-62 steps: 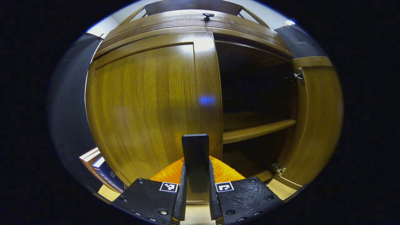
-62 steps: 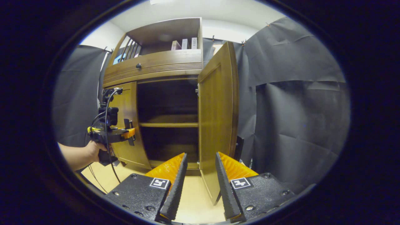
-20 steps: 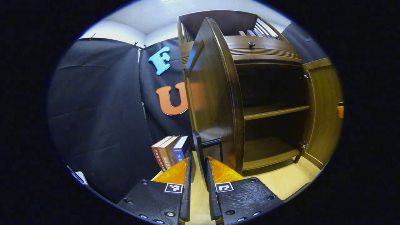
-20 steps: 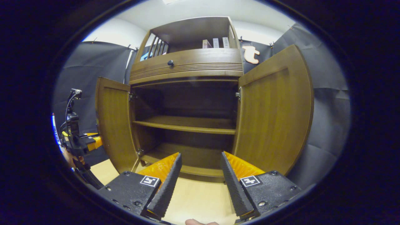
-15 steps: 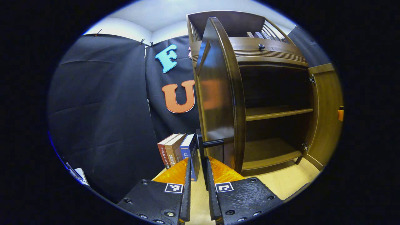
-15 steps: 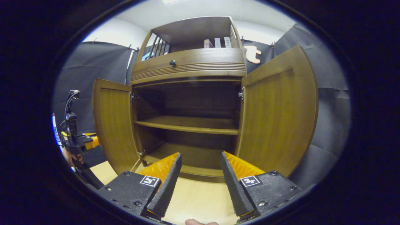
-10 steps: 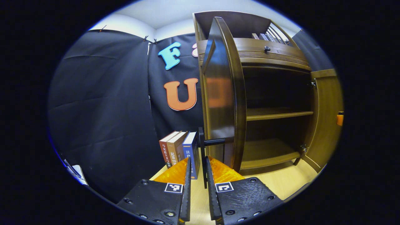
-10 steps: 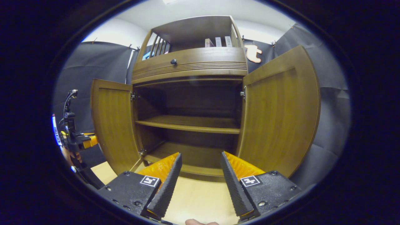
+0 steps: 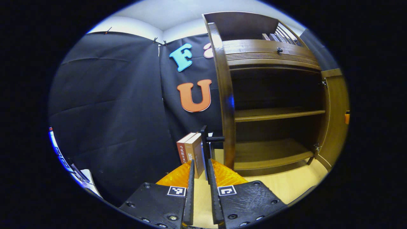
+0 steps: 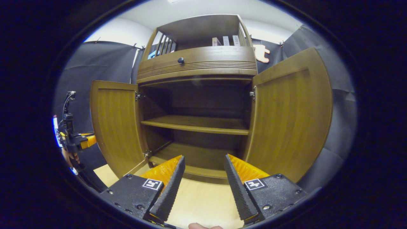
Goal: Open the right door of the double-door shoe cabinet with the right hand, and open the left door with the left hand.
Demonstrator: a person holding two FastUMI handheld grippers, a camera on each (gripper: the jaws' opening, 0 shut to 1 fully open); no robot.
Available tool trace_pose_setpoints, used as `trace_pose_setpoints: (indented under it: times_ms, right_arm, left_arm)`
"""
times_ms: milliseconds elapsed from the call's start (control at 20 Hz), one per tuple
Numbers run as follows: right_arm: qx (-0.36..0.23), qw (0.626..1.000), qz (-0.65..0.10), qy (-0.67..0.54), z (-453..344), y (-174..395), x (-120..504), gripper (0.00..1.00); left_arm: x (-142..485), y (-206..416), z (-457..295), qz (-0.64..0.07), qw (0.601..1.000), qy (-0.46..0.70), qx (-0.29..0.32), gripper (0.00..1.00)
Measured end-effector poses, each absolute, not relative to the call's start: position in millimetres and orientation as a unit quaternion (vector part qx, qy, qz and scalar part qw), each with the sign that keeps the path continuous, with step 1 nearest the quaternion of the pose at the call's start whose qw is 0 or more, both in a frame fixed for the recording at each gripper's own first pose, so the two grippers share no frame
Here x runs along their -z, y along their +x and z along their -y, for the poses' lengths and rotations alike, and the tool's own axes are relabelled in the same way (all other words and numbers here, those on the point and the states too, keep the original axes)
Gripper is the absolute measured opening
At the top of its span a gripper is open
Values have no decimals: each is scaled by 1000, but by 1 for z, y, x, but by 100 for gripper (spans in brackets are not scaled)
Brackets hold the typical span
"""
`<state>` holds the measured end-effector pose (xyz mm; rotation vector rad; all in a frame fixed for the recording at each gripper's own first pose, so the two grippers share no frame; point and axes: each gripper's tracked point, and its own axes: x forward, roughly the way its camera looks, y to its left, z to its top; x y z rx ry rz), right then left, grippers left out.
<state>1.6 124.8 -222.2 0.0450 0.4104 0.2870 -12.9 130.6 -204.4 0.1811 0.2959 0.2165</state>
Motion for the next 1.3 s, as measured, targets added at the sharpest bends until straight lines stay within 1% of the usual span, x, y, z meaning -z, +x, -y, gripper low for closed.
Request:
trace_pose_setpoints:
  times_ms: [50, 100, 150, 200, 250, 350, 400, 500, 600, 650, 700, 800, 850, 950, 1050, 1100, 1150, 1200, 1300]
  right_arm:
    - [-144, 968, -204, 22, -127, 2, 223, 80]
    - [-146, 968, -205, 20, -128, 3, 223, 82]
    - [-148, 968, -204, 19, -130, 4, 222, 82]
    - [-149, 968, -202, 18, -131, 6, 220, 82]
    - [-151, 968, -201, 18, -132, 7, 219, 80]
    - [-154, 968, -199, 21, -132, 9, 213, 80]
    - [-153, 968, -195, 24, -132, 11, 207, 82]
    - [-150, 972, -180, 25, -131, 13, 189, 80]
    - [-141, 978, -155, 20, -123, 17, 167, 80]
    - [-131, 981, -145, 13, -119, 21, 158, 80]
    - [-124, 983, -135, 8, -114, 24, 148, 80]
    - [-105, 987, -118, 1, -105, 25, 130, 81]
    - [-97, 989, -112, -1, -101, 27, 121, 82]
    - [-79, 992, -99, -3, -90, 30, 104, 83]
    - [-61, 994, -85, -6, -81, 33, 88, 89]
    - [-51, 995, -81, -9, -76, 33, 81, 89]
    - [-41, 996, -77, -11, -71, 32, 75, 87]
    - [-34, 997, -74, -12, -67, 32, 69, 87]
    - [-22, 997, -67, -13, -60, 34, 56, 90]
  left_arm:
    - [200, -14, -134, -145, 978, 91, -120, 20]
    - [196, -15, -136, -145, 977, 88, -130, 17]
    - [195, -17, -142, -146, 977, 80, -137, 17]
    - [190, -20, -141, -142, 978, 69, -136, 27]
    - [184, -22, -145, -131, 979, 67, -139, 19]
    - [164, -31, -141, -106, 982, 71, -140, 20]
    - [153, -33, -135, -94, 984, 68, -135, 20]
    - [130, -27, -120, -71, 987, 66, -127, 20]
    - [114, -20, -89, -53, 990, 87, -99, 20]
    - [103, -18, -76, -40, 990, 102, -86, 33]
    - [95, -15, -55, -35, 992, 105, -57, 21]
    - [93, -1, -19, -33, 995, 95, -15, 39]
    - [91, 7, -5, -32, 995, 90, 0, 39]
    - [84, 15, 23, -29, 996, 83, 29, 48]
    - [79, 22, 51, -27, 995, 76, 59, 67]
    - [75, 26, 63, -22, 994, 73, 74, 76]
    - [70, 31, 71, -18, 994, 73, 84, 86]
    - [67, 34, 77, -16, 993, 73, 90, 93]
    - [62, 37, 87, -14, 993, 67, 101, 89]
